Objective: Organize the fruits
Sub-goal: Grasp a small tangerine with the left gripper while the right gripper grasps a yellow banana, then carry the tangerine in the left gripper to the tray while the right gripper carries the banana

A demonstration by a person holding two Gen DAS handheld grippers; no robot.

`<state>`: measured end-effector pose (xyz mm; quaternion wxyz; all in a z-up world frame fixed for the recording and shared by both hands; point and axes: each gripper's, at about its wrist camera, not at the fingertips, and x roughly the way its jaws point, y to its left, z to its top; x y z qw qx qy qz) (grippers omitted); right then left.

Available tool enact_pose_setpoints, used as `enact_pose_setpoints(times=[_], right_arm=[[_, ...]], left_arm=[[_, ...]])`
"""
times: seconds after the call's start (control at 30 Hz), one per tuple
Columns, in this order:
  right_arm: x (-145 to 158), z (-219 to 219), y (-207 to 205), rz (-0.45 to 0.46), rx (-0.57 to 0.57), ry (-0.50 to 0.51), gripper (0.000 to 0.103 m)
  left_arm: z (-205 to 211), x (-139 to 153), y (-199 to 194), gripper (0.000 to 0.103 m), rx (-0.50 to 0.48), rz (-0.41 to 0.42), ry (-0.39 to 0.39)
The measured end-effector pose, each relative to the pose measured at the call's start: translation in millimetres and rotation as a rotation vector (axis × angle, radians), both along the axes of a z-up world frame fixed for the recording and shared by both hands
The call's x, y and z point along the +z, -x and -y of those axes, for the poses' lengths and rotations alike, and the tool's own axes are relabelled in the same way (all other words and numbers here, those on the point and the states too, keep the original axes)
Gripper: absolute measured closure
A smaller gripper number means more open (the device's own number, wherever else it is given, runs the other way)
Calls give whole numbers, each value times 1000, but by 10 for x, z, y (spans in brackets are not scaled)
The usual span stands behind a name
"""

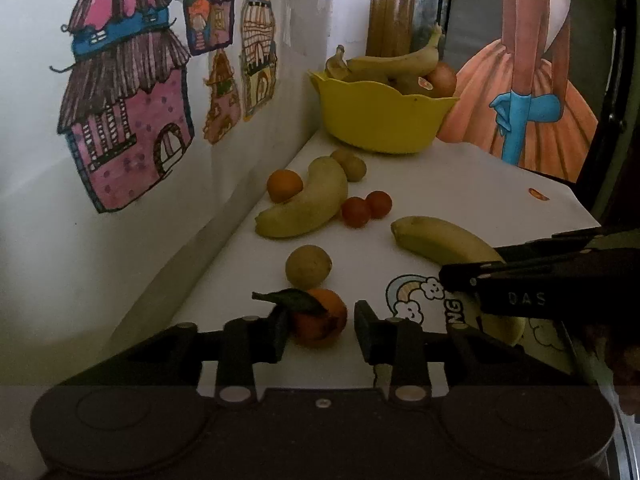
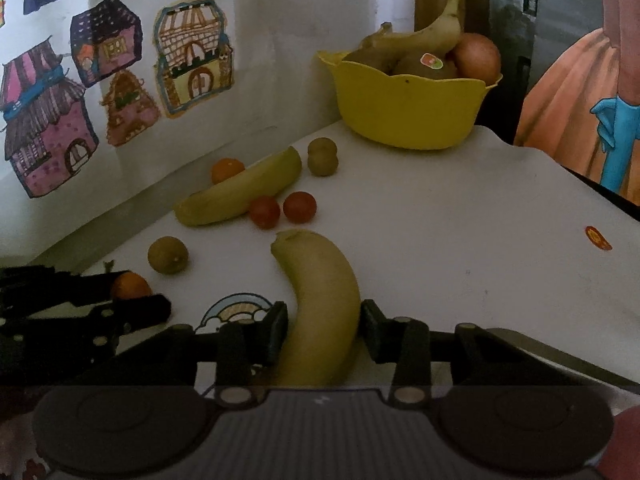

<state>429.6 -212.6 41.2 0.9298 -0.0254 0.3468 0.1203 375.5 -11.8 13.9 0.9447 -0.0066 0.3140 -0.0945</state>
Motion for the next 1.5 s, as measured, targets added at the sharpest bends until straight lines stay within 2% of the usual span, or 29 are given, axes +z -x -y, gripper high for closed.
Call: enact_pose_setpoints(times=[0.17,0.43,0.9,1.03,1.17,1.5], right_arm=[[-18,54,85,3,-44,-64,64],[-16,-17,486,-15,13,-109,65],[-66,63,1248,1,-22,-322,64],[4,149,1451,28,-27,-387,64],[58,355,1717,81,-75,-429,64],[34,1133,2272,159,-288,-412,64]], left_arm=[[-4,1,110,72,-4,-4,6],[-58,31,545,72,-22,-22,48],[-140,220,1065,72,5,15,81],[-130,260,1153,72,-3,5,130],[-25,283,1232,72,-21,4,139],[489,401,1238,72,-106,33,151]])
